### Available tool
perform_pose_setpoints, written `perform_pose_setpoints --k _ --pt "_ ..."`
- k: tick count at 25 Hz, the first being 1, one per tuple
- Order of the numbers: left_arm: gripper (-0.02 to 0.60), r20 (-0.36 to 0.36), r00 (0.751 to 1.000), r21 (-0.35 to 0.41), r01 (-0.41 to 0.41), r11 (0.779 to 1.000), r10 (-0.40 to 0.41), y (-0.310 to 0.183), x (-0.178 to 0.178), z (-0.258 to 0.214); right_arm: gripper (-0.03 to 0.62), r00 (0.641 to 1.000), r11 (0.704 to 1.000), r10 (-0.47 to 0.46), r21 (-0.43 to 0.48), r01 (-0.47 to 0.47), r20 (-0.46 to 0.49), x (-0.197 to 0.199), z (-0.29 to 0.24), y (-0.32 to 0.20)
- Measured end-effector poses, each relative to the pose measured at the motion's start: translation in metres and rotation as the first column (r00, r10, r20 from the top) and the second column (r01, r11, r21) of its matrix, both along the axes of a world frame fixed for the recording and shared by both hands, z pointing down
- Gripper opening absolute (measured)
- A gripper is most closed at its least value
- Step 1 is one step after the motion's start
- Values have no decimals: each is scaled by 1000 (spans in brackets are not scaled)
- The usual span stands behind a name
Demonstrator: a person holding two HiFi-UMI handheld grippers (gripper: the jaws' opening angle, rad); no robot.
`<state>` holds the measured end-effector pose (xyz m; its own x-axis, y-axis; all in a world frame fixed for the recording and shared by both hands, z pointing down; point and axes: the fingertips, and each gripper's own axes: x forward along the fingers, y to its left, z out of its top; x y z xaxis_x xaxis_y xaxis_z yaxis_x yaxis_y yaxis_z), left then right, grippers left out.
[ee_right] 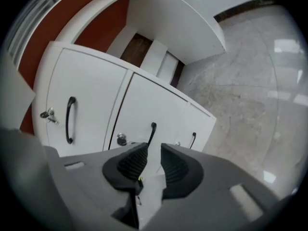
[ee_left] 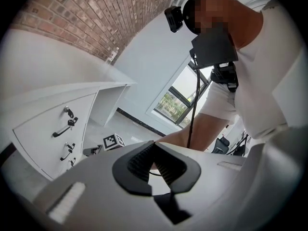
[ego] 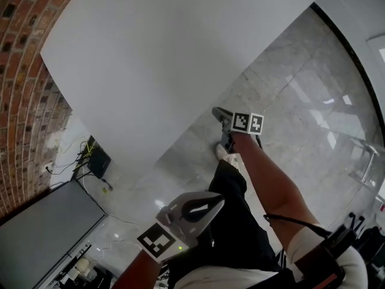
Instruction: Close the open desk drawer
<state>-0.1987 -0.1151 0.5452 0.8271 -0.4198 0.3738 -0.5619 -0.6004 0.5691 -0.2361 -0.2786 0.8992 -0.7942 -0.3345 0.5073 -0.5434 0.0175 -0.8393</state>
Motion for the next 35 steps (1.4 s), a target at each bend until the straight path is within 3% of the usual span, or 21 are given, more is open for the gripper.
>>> perform_pose_setpoints --k 4,10,13,16,23,30,35 --pt "2 -19 1000 30 -2 1000 2 18 9 -45 77 980 986 -143 70 154 -137 23 -43 38" --pt "2 -24 999 71 46 996 -44 47 8 -105 15 968 976 -197 64 209 -153 37 -123 84" --pt "2 -13 999 82 37 996 -36 65 12 -130 3 947 956 -257 90 278 -194 48 -159 108" --pt "2 0 999 98 32 995 -32 84 13 -151 3 912 916 -318 162 366 -260 58 -193 131" --pt "2 41 998 136 38 990 -44 115 11 -190 3 832 811 -457 237 535 -315 53 -279 196" --pt "2 24 996 165 77 983 -82 144 2 -236 3 783 704 -513 349 618 -353 39 -377 239" --pt "2 63 993 238 82 968 -100 153 -5 -275 3 731 594 -535 427 682 -424 37 -449 255"
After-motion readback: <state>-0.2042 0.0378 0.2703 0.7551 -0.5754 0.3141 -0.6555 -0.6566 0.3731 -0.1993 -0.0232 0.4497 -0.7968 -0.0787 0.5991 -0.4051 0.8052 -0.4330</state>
